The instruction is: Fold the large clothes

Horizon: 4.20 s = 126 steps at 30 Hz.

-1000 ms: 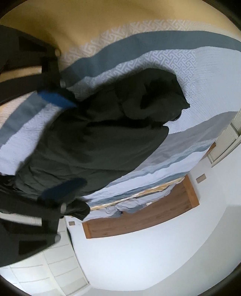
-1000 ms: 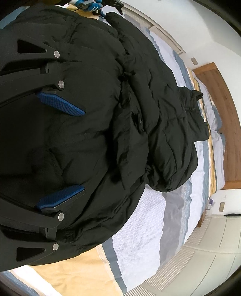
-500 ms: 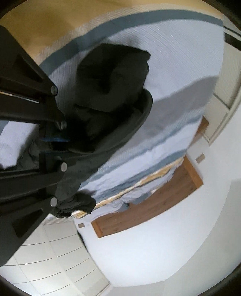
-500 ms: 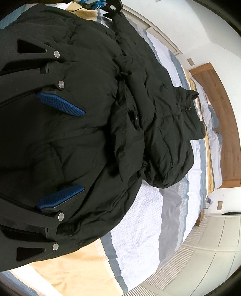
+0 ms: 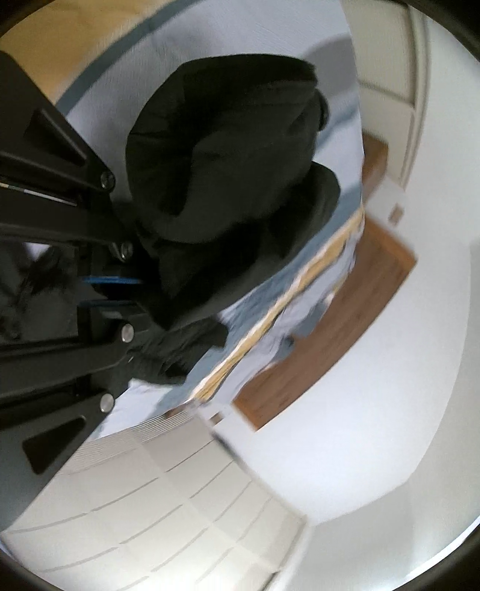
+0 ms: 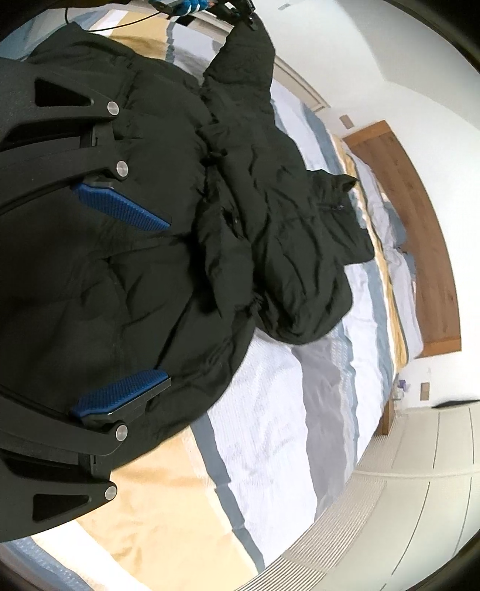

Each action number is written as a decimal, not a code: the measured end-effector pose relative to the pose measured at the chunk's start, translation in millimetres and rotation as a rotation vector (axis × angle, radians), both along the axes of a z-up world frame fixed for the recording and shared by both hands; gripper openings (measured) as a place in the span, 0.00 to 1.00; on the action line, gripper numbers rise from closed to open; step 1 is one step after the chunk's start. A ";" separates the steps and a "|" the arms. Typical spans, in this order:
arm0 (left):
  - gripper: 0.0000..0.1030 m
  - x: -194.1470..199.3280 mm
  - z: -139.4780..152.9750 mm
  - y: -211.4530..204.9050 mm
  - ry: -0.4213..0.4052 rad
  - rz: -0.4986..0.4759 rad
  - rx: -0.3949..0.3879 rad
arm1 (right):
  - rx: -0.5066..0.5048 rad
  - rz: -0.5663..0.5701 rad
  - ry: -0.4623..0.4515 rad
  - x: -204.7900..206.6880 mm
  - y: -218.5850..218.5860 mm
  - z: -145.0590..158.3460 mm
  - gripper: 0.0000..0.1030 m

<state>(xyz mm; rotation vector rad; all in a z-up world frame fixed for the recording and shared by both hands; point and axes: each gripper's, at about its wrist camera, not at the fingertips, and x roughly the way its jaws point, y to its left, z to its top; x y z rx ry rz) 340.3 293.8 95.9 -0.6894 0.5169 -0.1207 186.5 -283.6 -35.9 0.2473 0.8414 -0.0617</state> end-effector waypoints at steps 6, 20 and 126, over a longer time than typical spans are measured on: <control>0.04 8.1 23.9 -79.8 -0.028 -0.157 0.072 | 0.024 -0.040 -0.030 -17.0 -22.2 9.9 0.75; 0.05 19.1 -25.3 -220.2 0.097 -0.397 0.229 | 0.053 -0.089 -0.051 -35.7 -48.5 13.0 0.75; 0.48 25.1 -61.2 -192.5 0.203 -0.272 0.534 | -0.122 0.406 -0.123 121.3 160.4 36.1 0.76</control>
